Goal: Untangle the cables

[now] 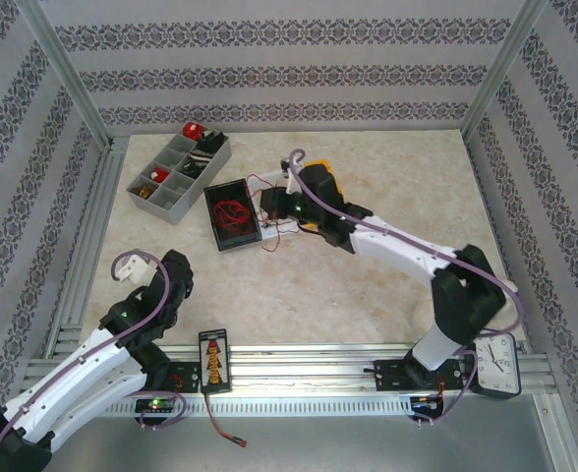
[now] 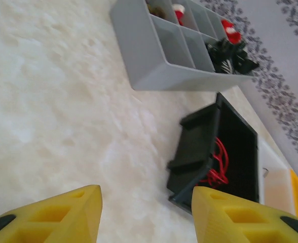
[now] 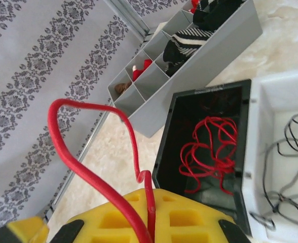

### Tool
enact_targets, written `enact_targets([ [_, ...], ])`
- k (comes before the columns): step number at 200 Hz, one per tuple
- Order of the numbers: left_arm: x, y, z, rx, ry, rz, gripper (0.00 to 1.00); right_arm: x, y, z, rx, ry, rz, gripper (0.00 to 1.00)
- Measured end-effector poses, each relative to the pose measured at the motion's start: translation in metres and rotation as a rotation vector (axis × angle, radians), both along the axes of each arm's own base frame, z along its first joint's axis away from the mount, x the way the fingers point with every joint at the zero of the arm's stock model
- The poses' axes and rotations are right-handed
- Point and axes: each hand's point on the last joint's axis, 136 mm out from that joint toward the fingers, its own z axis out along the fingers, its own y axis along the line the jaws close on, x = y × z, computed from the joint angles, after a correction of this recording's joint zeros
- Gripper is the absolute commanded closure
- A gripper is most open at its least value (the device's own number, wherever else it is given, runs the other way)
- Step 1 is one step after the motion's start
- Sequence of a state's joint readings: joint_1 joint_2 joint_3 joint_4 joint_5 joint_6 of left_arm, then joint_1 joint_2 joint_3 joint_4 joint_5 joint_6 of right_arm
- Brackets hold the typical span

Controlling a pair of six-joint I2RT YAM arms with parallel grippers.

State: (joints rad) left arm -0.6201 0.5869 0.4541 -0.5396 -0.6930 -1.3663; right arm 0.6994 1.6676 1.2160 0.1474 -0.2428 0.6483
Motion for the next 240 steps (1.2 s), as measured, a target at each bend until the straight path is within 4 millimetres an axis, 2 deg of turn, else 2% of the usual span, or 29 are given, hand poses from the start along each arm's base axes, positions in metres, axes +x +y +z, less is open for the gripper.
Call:
enact_targets([
  [45,-0.003,0.004,-0.008,0.012,0.031,0.030,0.50,0.047,0.042,-0.022,-0.009,0.023,-0.053,1.00],
  [87,-0.002,0.004,-0.013,0.038,0.058,0.031,0.49,0.092,0.062,-0.051,-0.005,0.060,-0.169,0.97],
  [96,-0.002,0.004,-0.014,0.041,0.061,0.031,0.49,0.100,0.065,-0.060,-0.003,0.075,-0.188,0.90],
  [113,-0.002,0.005,-0.013,0.046,0.061,0.031,0.49,0.108,0.072,-0.077,0.009,0.117,-0.207,0.66],
  [129,-0.001,0.005,-0.013,0.052,0.062,0.028,0.49,0.112,0.076,-0.093,0.007,0.148,-0.214,0.59],
  [146,0.000,0.005,-0.011,0.065,0.062,0.024,0.49,0.112,0.075,-0.100,0.005,0.178,-0.229,0.51],
  [187,0.000,0.006,-0.009,0.092,0.065,0.017,0.49,0.112,0.067,-0.091,-0.003,0.159,-0.261,0.49],
  [221,0.000,0.006,-0.008,0.101,0.066,0.012,0.48,0.099,0.050,-0.062,-0.010,0.115,-0.272,0.53],
  [240,0.000,0.007,-0.006,0.098,0.056,0.016,0.48,0.091,0.048,-0.045,-0.011,0.083,-0.235,0.55],
])
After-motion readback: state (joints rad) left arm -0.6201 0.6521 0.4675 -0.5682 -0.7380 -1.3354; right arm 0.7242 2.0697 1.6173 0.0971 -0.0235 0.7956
